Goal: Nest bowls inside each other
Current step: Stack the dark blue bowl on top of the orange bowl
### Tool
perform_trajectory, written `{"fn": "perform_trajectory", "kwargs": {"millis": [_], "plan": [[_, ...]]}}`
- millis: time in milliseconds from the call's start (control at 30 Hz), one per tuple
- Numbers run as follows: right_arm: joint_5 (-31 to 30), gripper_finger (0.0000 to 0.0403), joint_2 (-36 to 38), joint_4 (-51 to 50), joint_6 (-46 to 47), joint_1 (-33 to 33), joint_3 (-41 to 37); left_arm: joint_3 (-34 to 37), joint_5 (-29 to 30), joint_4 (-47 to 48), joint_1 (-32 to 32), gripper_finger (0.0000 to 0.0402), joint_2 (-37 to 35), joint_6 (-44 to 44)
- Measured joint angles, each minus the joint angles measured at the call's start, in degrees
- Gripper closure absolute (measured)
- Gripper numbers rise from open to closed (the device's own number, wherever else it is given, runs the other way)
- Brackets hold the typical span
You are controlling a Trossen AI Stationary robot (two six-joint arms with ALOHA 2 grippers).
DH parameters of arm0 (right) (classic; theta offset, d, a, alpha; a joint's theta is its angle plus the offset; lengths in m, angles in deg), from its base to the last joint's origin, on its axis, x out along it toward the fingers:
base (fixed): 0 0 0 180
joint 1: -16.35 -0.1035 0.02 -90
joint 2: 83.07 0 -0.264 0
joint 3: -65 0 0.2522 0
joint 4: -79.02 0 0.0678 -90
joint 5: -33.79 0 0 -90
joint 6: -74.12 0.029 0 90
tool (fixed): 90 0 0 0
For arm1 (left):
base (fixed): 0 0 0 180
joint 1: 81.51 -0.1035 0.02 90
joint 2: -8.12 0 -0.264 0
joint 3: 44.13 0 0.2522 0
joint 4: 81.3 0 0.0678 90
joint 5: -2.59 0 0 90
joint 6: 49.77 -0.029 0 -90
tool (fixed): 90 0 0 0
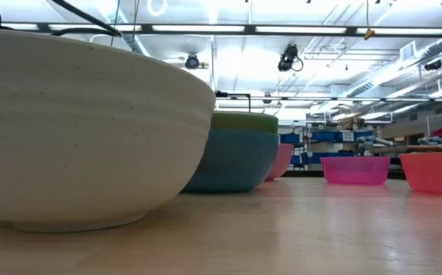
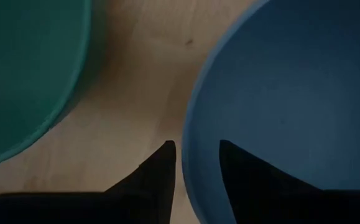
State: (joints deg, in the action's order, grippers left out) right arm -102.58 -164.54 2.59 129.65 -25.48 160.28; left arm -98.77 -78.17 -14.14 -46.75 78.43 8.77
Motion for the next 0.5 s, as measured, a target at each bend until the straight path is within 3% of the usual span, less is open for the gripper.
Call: {"fn": "perform_trajectory", "kwargs": {"millis": [167,367,500], "plan": [[0.0,0.0368,0.0,0.0,0.0,0.0,0.0,0.0,0.2,-0.1,0.0,0.0293,0.1,0.0],[0.0,0.0367,0.0,0.0,0.0,0.0,0.0,-0.1,-0.1,-1.9,0.0,0.0386,0.1,0.1],[0.0,0.0367,0.0,0.0,0.0,0.0,0.0,-0.1,-0.3,-4.2,0.0,0.0386,0.1,-0.3]]}}
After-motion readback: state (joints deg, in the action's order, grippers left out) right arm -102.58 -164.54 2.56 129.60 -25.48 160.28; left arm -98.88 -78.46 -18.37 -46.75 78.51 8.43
